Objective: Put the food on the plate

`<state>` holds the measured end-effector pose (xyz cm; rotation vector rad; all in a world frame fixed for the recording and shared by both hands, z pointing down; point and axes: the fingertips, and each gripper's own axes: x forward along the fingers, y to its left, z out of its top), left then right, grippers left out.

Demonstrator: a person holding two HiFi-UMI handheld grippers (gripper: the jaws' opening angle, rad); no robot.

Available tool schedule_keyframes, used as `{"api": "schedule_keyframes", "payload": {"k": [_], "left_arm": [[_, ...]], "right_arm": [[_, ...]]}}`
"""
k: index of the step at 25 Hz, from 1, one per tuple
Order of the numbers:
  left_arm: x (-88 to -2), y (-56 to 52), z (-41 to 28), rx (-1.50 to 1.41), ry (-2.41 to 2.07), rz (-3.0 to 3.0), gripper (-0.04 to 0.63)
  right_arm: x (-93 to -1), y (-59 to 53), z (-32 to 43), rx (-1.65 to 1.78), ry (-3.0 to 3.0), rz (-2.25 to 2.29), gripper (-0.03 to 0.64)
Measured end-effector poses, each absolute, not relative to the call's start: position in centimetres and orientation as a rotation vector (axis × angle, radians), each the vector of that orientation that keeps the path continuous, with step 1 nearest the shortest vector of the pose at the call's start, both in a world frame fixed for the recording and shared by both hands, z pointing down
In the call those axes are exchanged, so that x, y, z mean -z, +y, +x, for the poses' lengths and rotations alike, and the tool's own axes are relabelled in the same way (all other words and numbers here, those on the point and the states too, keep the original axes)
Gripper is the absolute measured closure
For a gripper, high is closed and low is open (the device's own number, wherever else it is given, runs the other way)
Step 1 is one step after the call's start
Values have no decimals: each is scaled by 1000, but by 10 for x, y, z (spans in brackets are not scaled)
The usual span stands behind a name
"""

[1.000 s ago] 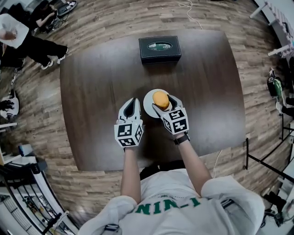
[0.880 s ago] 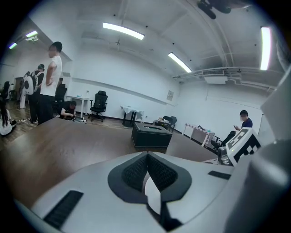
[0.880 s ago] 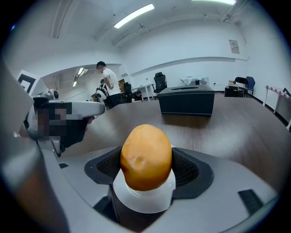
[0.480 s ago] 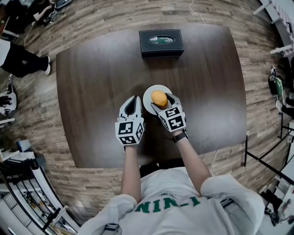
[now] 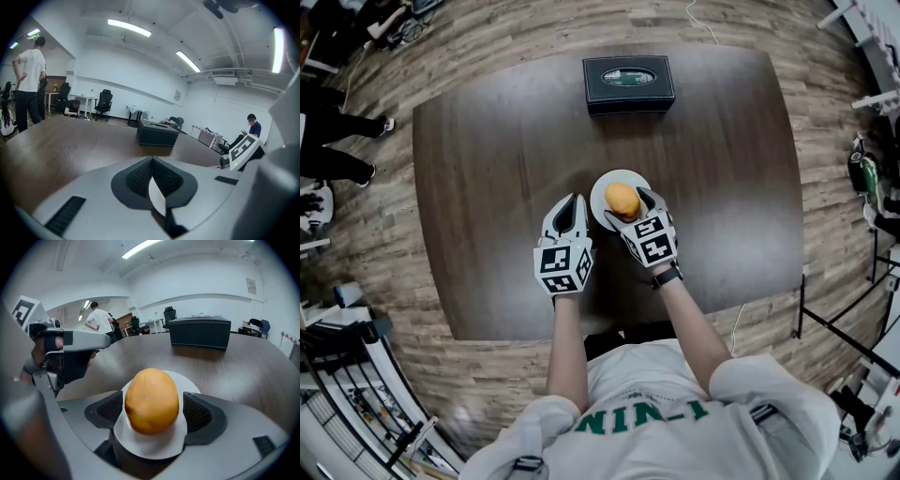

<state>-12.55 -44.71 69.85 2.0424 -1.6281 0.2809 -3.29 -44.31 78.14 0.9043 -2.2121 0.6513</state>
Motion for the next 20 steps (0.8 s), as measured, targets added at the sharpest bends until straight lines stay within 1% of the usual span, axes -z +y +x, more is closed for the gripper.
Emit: {"api": "schedule_keyframes", "payload": {"k": [4, 7, 16, 20], "left_arm": [[-699, -444, -127, -282, -1630, 2035, 584], [-698, -443, -129, -283, -1633, 2033, 584], [-683, -430, -134, -295, -1642, 2049, 584], [-670, -420, -137, -291, -1651, 2065, 584]], "right_arm": [[-779, -442, -36, -635, -2233, 904, 150], [-777, -442, -37, -637, -2244, 913, 120], [-759, -444, -17, -674, -2251, 1025, 121], [-740, -442, -4, -663, -2258, 1102, 155]]}}
